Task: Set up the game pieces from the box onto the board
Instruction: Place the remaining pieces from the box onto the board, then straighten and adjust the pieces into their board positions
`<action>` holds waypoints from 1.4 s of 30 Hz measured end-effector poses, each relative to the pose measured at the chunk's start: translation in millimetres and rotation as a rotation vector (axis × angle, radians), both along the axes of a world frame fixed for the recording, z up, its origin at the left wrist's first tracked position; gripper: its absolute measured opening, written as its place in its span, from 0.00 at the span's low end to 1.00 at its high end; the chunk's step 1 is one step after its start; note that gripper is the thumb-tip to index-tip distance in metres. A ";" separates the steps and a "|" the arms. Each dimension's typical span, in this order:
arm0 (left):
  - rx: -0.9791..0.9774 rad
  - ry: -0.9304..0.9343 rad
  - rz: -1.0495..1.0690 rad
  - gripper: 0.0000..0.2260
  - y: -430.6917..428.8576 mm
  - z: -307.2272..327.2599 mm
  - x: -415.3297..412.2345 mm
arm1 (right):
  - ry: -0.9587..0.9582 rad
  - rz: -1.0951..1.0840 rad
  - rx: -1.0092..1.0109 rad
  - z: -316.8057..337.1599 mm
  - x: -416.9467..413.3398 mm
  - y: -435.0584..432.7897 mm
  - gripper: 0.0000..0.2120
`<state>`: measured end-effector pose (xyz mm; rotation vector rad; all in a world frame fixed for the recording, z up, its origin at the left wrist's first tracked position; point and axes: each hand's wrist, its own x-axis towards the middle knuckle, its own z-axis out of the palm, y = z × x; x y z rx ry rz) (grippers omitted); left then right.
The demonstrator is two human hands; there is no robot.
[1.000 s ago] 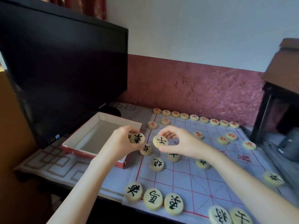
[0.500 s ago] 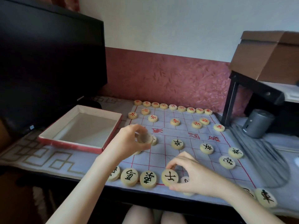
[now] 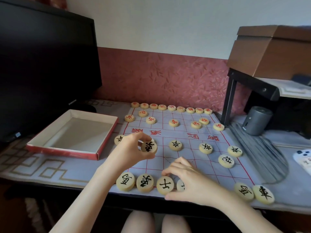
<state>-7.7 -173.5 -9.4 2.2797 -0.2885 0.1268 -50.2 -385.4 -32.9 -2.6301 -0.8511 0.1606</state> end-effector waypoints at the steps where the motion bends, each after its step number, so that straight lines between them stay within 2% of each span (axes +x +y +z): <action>1: 0.005 -0.001 -0.005 0.20 -1.1 -0.4 0.1 | 0.002 -0.006 0.002 0.6 -0.5 -1.6 0.29; 3: 0.013 -0.002 -0.011 0.20 -4.1 0.1 0.1 | 0.016 -0.050 0.061 6.4 -2.0 -8.3 0.29; 8: 0.008 -0.011 -0.063 0.20 -23.2 3.6 -0.9 | -0.057 -0.207 0.253 25.1 -0.2 -47.9 0.15; 14: 0.003 -0.003 -0.223 0.21 -76.7 -1.3 -7.1 | -0.084 -0.379 0.315 38.3 -11.9 -103.3 0.10; 20: 0.011 -0.012 -0.362 0.21 -139.3 -11.2 -21.4 | -0.094 -0.449 0.346 32.8 -26.0 -133.1 0.10; 25: 0.089 0.001 -0.375 0.21 -173.5 -22.6 -32.1 | -0.125 -0.460 0.398 28.7 -34.7 -142.6 0.11; 31: 0.331 -0.142 -0.315 0.21 -185.6 -35.8 -38.4 | -0.088 -0.444 0.439 26.5 -39.2 -147.7 0.11; 39: 0.431 -0.191 -0.323 0.23 -185.1 -39.3 -42.6 | -0.103 -0.454 0.407 16.3 -32.3 -149.2 0.11; 42: 0.407 -0.189 -0.321 0.23 -183.6 -40.8 -43.1 | -0.105 -0.458 0.396 13.0 -30.4 -149.3 0.11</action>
